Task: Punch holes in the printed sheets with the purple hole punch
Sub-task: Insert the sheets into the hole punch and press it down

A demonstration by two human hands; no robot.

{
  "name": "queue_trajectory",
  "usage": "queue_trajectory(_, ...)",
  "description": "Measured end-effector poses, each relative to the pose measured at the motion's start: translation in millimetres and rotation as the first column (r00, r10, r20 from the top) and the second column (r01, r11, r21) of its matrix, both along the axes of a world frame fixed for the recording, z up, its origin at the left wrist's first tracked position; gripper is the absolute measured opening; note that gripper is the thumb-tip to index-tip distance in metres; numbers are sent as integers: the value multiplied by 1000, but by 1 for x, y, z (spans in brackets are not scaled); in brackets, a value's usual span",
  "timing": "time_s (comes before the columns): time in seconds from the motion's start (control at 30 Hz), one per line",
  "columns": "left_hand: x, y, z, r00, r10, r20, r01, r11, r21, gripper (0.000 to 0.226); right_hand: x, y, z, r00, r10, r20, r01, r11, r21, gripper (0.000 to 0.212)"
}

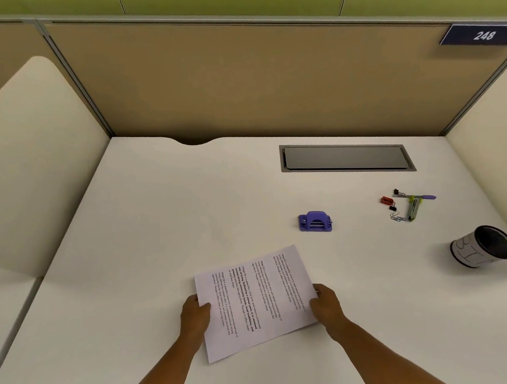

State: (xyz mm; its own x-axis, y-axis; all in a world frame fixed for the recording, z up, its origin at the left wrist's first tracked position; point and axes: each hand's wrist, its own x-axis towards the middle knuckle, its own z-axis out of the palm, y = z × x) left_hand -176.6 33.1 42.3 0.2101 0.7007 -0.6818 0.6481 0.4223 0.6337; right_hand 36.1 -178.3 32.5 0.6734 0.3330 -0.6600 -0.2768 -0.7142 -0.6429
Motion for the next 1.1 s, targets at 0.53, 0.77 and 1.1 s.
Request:
queue_trajectory(0.53, 42, 7, -1, 988, 0, 154, 29, 983, -184, 12, 23, -40, 13, 931, -338, -134, 347, 936, 52, 43)
queue_trajectory(0.77, 94, 1, 5, 983, -113, 142, 136, 978, -161, 10, 46, -59, 24, 902, -419, -101, 429, 896, 112, 44)
queue_trajectory(1.1, 151, -14, 10, 986, -128, 106, 142, 980, -138, 12, 100, -72, 22, 876, -471, -98, 477, 877, 51, 41)
